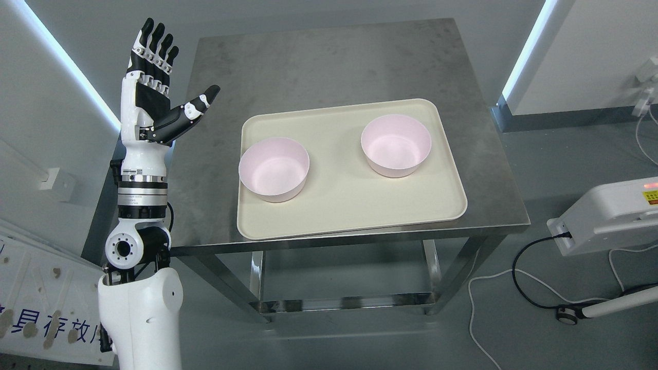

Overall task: Stack pink IKEA bowls on left shelf middle
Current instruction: 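Lower the raised left hand toward the pink bowl nearer the robot, then grasp the rim of the nearer pink bowl with the left hand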

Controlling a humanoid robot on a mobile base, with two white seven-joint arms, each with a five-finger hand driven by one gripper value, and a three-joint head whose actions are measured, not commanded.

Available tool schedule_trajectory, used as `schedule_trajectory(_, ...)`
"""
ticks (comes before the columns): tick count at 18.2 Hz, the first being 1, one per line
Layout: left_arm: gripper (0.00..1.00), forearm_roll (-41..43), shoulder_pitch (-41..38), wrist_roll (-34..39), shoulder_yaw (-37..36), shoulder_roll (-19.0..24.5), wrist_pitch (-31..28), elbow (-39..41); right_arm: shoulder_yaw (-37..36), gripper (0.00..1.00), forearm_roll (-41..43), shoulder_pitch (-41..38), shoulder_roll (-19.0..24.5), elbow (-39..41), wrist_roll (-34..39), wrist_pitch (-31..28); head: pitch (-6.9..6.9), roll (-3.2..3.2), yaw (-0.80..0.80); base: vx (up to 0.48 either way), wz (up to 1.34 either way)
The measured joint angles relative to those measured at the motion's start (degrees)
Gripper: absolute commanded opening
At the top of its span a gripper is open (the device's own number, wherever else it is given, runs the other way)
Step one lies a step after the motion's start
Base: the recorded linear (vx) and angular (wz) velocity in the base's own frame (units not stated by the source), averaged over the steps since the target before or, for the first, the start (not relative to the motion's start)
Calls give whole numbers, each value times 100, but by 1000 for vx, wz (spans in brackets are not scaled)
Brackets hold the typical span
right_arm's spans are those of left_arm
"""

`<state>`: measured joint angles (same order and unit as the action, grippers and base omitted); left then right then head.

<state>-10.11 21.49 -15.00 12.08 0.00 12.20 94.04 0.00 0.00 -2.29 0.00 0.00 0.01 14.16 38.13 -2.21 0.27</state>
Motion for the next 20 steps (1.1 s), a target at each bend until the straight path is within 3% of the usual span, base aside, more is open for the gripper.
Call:
schedule_trajectory(4,99,0,-19,-134,75,153,11,36,0,100,0,0,0,0,0,0,0,0,0,-16,1)
schedule_trajectory(8,96,13,150,-1331,-49,647,-3,-76,0,100,0,0,0,0,0,0,0,0,0,-5,0)
schedule_trajectory(14,91,662,984,-2524,-929,1535,-60,-602,0,100,0,0,0,0,0,0,0,0,0,0,0)
schedule_trajectory(17,90,1041,1335,-2822,-1360,1782,-278,-936,0,100,0,0,0,0,1,0,0,0,0,0,0)
schedule_trajectory(20,82,1290,1554,-2956,-1752,1989,-665,-1244,0,100,0,0,0,0,1,0,0,0,0,0,0)
